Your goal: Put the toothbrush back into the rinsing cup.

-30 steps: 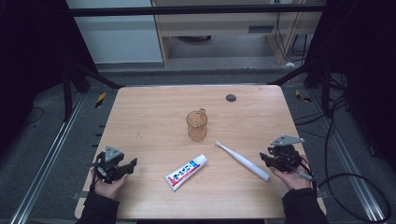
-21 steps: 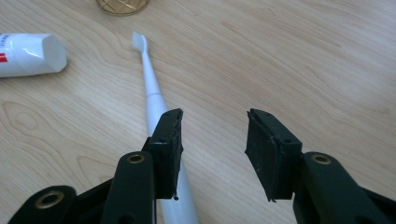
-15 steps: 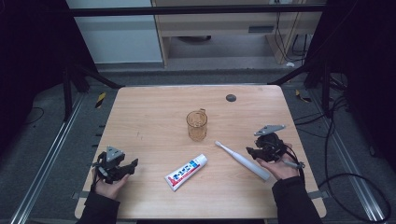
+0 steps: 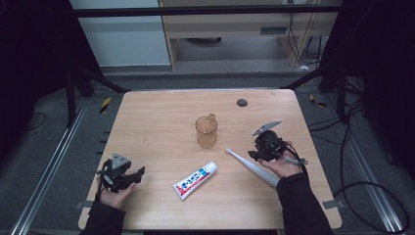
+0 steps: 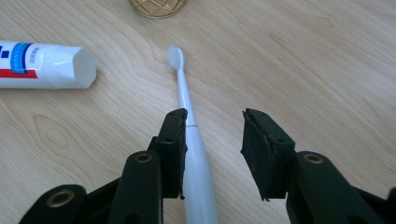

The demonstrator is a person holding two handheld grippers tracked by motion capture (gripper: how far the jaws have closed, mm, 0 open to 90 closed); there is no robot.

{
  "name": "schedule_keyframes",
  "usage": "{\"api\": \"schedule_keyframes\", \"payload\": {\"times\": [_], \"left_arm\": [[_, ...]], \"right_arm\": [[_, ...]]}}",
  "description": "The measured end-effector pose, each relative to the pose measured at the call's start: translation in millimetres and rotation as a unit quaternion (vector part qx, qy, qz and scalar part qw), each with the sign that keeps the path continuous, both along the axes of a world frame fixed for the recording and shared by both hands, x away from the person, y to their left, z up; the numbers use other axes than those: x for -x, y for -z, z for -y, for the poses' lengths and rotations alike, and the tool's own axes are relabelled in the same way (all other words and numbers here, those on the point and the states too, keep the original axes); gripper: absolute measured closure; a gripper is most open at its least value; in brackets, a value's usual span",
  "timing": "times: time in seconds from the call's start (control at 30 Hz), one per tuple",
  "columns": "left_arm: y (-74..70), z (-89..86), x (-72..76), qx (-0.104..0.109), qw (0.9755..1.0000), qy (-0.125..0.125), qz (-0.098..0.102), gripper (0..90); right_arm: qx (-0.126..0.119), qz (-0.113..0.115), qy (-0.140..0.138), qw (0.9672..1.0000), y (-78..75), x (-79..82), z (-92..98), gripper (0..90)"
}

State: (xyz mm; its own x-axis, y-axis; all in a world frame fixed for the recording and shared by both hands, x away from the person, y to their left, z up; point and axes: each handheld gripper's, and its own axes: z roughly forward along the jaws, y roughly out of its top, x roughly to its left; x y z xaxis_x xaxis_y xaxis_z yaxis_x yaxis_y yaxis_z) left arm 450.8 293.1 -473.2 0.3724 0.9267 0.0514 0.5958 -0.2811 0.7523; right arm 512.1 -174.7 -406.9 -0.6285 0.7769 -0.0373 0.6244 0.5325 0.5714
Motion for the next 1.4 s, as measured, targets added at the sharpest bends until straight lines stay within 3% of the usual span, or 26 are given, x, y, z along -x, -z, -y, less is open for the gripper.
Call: {"api": "schedule_keyframes", "payload": {"times": [0.27,0.53,0.8,1.4], "left_arm": [[0.3,0.5,-0.4,0.0,1.0,0.001,-0.001,39.6],[0.7,0.5,-0.5,-0.001,1.0,0.002,-0.003,39.6],[0.8,0.6,-0.6,-0.001,1.0,0.002,-0.003,39.6],[1.1,0.4,-0.8,-0.002,1.0,0.003,-0.004,39.6]], "right_arm": [[0.018,-0.028,-0.016,0.9993,1.6,-13.3,-8.5,62.6],[0.032,-0.06,-0.024,0.9974,11.2,-16.3,-12.1,64.7],[0.044,-0.074,-0.041,0.9955,17.8,-16.5,-14.3,65.9],[0.058,-0.117,-0.052,0.9901,37.1,-21.1,-14.3,66.0]]}}
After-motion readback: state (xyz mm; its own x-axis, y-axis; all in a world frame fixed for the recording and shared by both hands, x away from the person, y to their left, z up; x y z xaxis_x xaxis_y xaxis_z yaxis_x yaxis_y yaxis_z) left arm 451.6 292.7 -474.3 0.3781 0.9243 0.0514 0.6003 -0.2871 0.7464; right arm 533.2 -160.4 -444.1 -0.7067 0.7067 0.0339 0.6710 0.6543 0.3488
